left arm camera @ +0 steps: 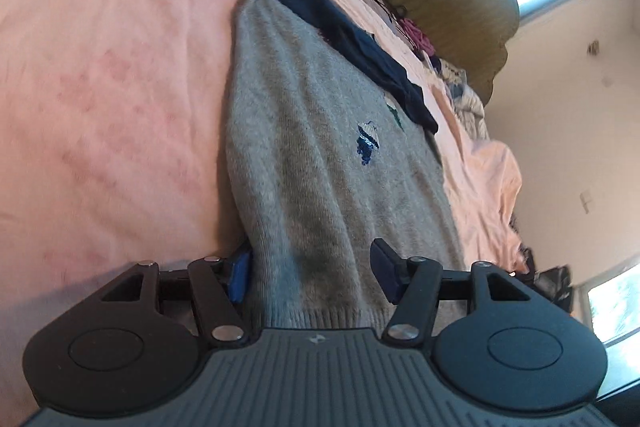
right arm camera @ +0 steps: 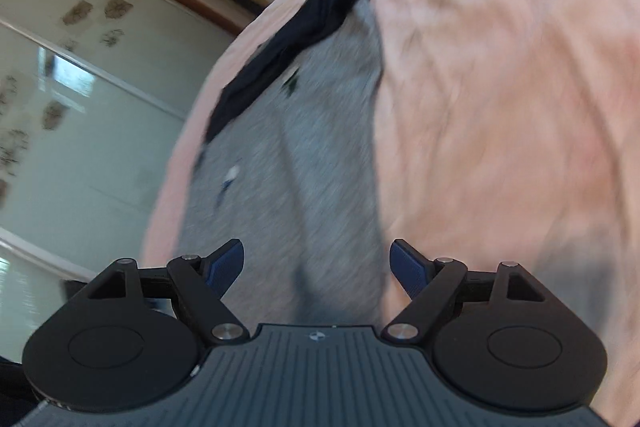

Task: Fold small clothes
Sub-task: 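Lift the hem with both tools and fold it over toward the collar, then open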

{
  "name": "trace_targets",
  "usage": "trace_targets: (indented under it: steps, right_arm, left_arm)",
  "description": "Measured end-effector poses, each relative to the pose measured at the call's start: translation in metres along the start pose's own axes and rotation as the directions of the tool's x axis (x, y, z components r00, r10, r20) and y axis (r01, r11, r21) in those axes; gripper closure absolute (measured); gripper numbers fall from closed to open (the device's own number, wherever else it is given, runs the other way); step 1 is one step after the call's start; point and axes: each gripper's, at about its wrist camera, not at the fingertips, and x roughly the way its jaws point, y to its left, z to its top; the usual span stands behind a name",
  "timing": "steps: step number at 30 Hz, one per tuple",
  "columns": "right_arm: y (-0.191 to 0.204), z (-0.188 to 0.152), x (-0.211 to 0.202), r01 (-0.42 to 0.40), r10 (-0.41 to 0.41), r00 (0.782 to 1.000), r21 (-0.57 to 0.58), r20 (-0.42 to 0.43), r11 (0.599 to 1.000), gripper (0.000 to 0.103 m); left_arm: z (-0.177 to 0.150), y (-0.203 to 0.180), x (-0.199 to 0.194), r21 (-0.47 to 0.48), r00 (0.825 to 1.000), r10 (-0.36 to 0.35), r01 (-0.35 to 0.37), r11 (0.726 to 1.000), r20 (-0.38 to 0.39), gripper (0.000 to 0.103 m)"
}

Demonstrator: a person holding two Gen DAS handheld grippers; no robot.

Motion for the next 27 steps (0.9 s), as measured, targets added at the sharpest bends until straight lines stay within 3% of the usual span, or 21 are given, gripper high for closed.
trace_targets:
  steps: [2,3,4,5,6,12,14,15,16,18,19,20,21,22,23,24,27]
  right_arm:
    - [-0.001,-0.004,-0.002,-0.007,0.007,1.000,0.019,0.023,1.000,0.030]
    - [-0.002,-0.004,-0.002,-0.011,0.011,1.000,0.026,0.026,1.000,0.033]
    - [-0.003,-0.004,-0.002,-0.005,0.004,1.000,0.030,0.024,1.000,0.039]
    - [-0.003,-0.004,0.001,0.016,-0.016,1.000,0.031,0.002,0.999,0.071]
    - [-0.005,-0.004,0.007,0.063,-0.062,0.997,0.025,-0.037,0.998,0.091]
    - [0.015,-0.003,-0.025,0.110,-0.109,0.994,-0.100,0.015,0.989,0.093]
    - [0.003,-0.003,-0.035,0.188,-0.187,0.982,-0.090,0.015,0.978,0.096]
    - [-0.009,-0.004,-0.035,0.202,-0.202,0.979,-0.058,0.002,0.978,0.096]
    - [-0.021,-0.007,-0.035,0.150,-0.150,0.989,-0.015,0.003,0.989,0.096]
    - [-0.032,-0.011,-0.037,0.098,-0.100,0.994,0.055,0.033,0.994,0.095]
    - [-0.032,-0.013,-0.038,0.087,-0.090,0.995,0.071,0.040,0.994,0.093]
    - [-0.031,-0.016,-0.041,0.070,-0.074,0.996,0.084,0.043,0.994,0.082]
    - [-0.030,-0.020,-0.044,0.033,-0.038,0.998,0.089,0.047,0.995,0.062]
    - [-0.026,-0.025,-0.047,-0.006,0.003,0.999,0.081,0.042,0.997,0.050]
    - [-0.023,-0.029,-0.048,-0.036,0.035,0.999,0.076,0.024,0.996,0.032]
    - [-0.015,-0.034,-0.046,-0.059,0.059,0.998,0.074,-0.002,0.996,0.026]
    - [0.000,-0.046,-0.030,-0.064,0.068,0.996,0.067,-0.062,0.996,0.029]
  left_arm:
    - [0.002,-0.001,0.001,-0.003,1.000,0.001,-0.001,1.000,-0.013,0.045]
    - [0.002,-0.002,0.001,-0.002,1.000,0.028,-0.028,1.000,-0.013,0.063]
    - [0.004,-0.003,0.004,0.006,0.996,0.085,-0.085,0.996,-0.020,0.093]
    - [0.006,-0.003,0.008,0.018,0.989,0.147,-0.146,0.989,-0.029,0.098]
    - [0.008,-0.001,0.009,0.015,0.990,0.140,-0.140,0.990,-0.028,0.098]
    - [0.013,-0.020,-0.029,0.148,0.966,0.246,-0.256,0.955,0.085,0.099]
    - [0.013,-0.001,-0.027,0.112,0.953,0.298,-0.302,0.947,0.053,0.099]
    - [0.011,0.008,-0.024,0.084,0.959,0.280,-0.283,0.955,0.046,0.098]
    - [0.009,0.011,-0.024,0.074,0.964,0.260,-0.264,0.962,0.053,0.097]
    - [0.005,0.009,-0.026,0.062,0.973,0.226,-0.229,0.971,0.049,0.092]
    - [0.002,0.010,-0.028,0.055,0.978,0.204,-0.206,0.977,0.044,0.082]
    - [-0.003,0.010,-0.030,0.056,0.985,0.170,-0.172,0.983,0.038,0.075]
    - [-0.008,0.012,-0.033,0.053,0.991,0.127,-0.128,0.990,0.034,0.057]
    - [-0.011,0.013,-0.035,0.039,0.996,0.084,-0.085,0.996,0.028,0.041]
    - [-0.015,0.012,-0.037,0.028,0.998,0.053,-0.053,0.998,0.027,0.035]
    - [-0.018,0.010,-0.035,0.022,0.999,0.044,-0.045,0.999,0.029,0.033]
    - [-0.024,-0.002,-0.025,0.058,0.999,0.045,-0.046,0.997,0.022,0.034]
